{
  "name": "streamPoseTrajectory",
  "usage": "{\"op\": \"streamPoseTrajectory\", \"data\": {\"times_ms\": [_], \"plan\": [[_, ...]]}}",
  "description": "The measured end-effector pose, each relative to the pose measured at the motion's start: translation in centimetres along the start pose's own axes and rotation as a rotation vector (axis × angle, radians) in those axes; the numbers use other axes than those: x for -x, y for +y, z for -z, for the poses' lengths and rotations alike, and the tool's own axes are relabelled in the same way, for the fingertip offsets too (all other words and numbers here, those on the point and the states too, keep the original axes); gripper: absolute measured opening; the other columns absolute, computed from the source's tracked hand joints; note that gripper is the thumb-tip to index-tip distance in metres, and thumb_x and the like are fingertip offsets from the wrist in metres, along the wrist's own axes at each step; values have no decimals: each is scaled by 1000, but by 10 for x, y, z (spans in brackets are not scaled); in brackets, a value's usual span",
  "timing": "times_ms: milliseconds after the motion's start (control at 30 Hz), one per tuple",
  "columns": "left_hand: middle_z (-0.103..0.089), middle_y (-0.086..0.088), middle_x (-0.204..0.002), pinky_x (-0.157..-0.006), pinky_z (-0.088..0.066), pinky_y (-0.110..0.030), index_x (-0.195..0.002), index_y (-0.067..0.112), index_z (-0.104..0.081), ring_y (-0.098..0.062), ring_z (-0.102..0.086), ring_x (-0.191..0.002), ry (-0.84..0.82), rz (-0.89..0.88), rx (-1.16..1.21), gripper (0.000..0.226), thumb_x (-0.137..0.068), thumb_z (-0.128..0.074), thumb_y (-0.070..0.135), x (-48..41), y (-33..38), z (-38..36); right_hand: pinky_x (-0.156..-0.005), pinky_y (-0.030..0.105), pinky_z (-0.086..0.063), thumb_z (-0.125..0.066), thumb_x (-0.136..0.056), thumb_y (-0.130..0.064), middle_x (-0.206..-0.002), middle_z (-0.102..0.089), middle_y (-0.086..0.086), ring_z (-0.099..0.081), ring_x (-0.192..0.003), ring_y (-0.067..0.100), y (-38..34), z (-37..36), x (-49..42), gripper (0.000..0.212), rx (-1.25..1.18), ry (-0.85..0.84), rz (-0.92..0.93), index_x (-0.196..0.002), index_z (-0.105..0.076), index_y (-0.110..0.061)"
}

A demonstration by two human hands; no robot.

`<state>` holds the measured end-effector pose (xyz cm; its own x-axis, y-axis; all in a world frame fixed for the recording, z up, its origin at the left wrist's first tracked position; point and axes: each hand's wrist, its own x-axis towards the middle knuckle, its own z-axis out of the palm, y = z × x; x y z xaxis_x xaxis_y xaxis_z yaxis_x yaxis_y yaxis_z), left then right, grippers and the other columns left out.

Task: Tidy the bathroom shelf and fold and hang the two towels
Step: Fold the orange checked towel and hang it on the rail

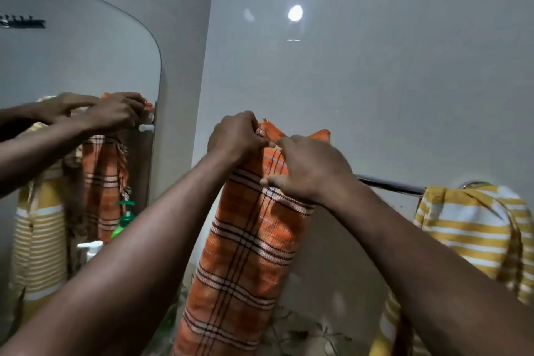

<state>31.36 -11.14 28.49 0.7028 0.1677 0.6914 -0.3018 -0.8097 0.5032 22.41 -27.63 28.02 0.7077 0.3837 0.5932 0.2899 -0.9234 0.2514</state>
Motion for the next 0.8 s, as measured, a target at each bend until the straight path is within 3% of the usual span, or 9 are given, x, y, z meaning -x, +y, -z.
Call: {"op": "streamPoseTrajectory", "data": {"times_ms": [167,300,400,467,567,633,700,800], "plan": [[-69,3,-93,-72,-48,-38,-99,27,-52,-27,-65,-91,136,-9,111,41,-83,-78,55,18,-13,-11,-79,39,-50,-72,-70,-82,-120,-67,4,-65,-111,30,5,-23,-12,97,97,-143,19,-141,-47,-21],[-66,9,-107,-85,-57,-45,-111,27,-54,-14,-67,-100,281,-14,552,41,-85,-81,44,69,-42,-24,-75,36,-45,-67,-63,-92,-115,-68,4,-65,-107,30,13,-21,-26,97,73,-232,21,-129,-53,-23],[-60,10,-128,-83,-61,-48,-125,38,-47,-20,-70,-101,221,41,715,60,-79,-83,49,108,-60,-39,-77,35,-48,-66,-63,-93,-101,-64,-4,-62,-98,24,12,-15,-31,84,-16,-323,25,-115,-55,-29],[-59,6,-130,-81,-62,-47,-129,44,-42,-26,-71,-103,81,134,819,70,-77,-88,44,117,-66,-44,-76,34,-50,-66,-62,-94,-91,-63,-10,-62,-92,20,12,-12,-34,71,-67,-362,30,-96,-54,-32],[-71,-12,-122,-81,-62,-45,-139,29,-44,-29,-75,-101,-203,276,1064,65,-87,-83,23,113,-69,-42,-79,36,-56,-64,-58,-97,-91,-68,-8,-65,-88,18,13,-13,-37,76,-92,-385,28,-92,-61,-30],[-74,-21,-117,-83,-62,-50,-134,22,-49,-34,-76,-99,-202,269,1097,56,-89,-80,11,107,-71,-38,-82,38,-58,-62,-54,-100,-92,-70,-6,-66,-89,20,14,-16,-38,83,-89,-383,18,-96,-64,-29],[-75,-22,-112,-83,-62,-57,-126,26,-50,-43,-75,-99,-135,208,1058,52,-89,-80,7,100,-71,-30,-84,40,-59,-55,-45,-105,-94,-71,-4,-67,-91,21,14,-18,-38,95,-84,-376,10,-97,-66,-27],[-74,-20,-109,-80,-63,-56,-128,42,-47,-41,-74,-96,-118,58,986,60,-84,-80,18,88,-67,-16,-86,42,-61,-46,-34,-110,-92,-74,-1,-69,-88,21,16,-16,-41,108,-151,-427,-16,-94,-72,-23]]}}
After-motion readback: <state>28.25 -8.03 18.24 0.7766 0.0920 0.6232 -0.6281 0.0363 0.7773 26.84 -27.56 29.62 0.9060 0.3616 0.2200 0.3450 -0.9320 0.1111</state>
